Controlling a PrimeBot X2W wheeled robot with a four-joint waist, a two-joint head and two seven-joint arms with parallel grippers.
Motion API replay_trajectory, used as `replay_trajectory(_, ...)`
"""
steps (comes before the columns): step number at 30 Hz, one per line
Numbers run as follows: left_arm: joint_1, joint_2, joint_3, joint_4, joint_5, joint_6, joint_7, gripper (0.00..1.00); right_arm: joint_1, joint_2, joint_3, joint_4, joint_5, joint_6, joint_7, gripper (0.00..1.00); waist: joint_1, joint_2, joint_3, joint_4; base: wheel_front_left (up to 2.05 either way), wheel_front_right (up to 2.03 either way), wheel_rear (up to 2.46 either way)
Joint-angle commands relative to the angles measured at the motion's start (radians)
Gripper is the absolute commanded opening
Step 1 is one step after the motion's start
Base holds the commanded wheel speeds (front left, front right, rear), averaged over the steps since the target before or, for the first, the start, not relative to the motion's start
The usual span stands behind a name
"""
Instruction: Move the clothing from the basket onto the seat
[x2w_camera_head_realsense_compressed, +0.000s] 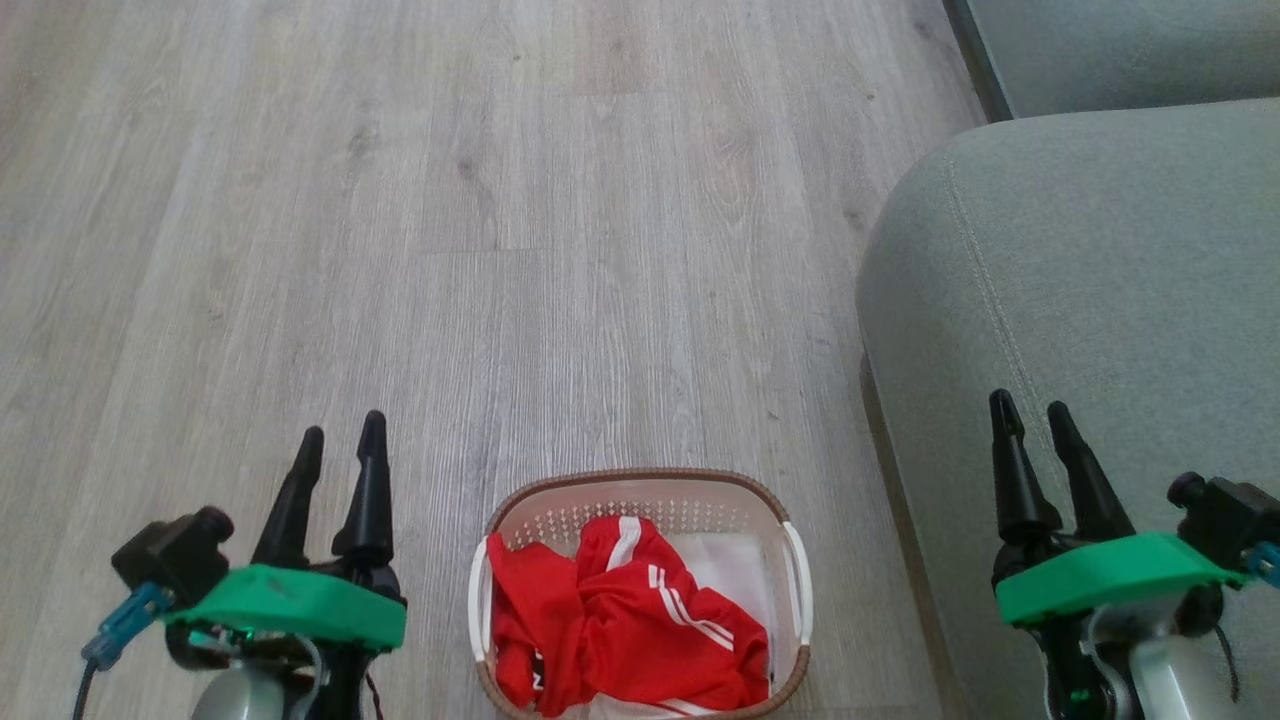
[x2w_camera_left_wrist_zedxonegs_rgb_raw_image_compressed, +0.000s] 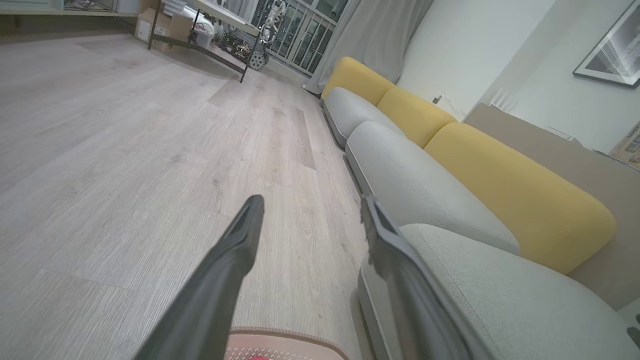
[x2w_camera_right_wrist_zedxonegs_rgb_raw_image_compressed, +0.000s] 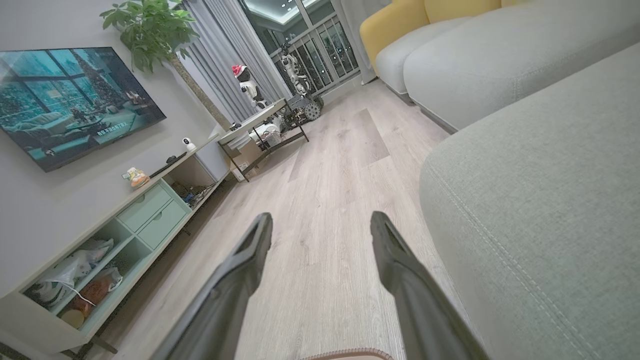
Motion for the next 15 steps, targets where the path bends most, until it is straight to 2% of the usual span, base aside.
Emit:
replay_trajectory(1,-0.060,0.015,0.021,-0.043,0.036,0.002,-0.016,1.00,-0.034,-0.010,0.021,-0.045,-0.035,0.000,-0.017,1.00,0.0000,0.0000,0.000,-0.001,0.00,0.00,0.00)
replay_trajectory(15,-0.066,0.015,0.005,-0.062,0.202,0.001,-0.057,1.00,-0.034,-0.014,0.046,-0.075,-0.191,0.000,-0.058,1.00,0.0000,0.0000,0.000,-0.004,0.00,0.00,0.00)
